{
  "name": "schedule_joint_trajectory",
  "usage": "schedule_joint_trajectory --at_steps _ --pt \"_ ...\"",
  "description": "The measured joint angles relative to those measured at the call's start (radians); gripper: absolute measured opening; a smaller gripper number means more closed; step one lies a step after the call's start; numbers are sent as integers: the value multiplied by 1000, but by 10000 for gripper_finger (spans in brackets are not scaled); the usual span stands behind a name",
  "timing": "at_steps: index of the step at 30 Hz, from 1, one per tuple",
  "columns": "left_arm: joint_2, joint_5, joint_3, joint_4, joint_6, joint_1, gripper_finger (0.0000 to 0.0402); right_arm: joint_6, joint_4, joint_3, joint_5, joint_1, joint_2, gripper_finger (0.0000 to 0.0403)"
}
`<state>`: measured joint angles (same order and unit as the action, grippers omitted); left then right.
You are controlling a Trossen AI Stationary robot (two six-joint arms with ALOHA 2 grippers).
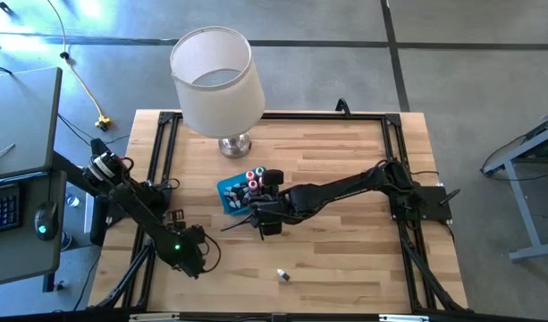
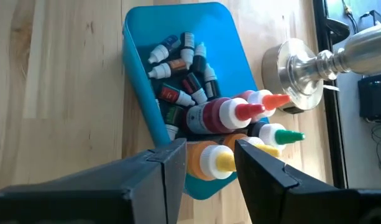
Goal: Pick & Place food coloring
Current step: Put the small purple food coloring bottle into the blue bin
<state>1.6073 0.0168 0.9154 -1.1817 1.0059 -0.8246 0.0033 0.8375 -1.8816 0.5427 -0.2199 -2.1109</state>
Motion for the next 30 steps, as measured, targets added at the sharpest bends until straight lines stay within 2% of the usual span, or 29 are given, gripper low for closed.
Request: schedule_joint_trajectory --at_steps 4,22,30 --pt "0 35 0 38 20 0 153 0 0 0 -1 0 0 129" --pt "0 87 -4 -20 139 0 153 0 1 0 -1 0 0 129" --pt "0 33 -66 -19 231 -1 153 0 1 0 -1 0 0 129"
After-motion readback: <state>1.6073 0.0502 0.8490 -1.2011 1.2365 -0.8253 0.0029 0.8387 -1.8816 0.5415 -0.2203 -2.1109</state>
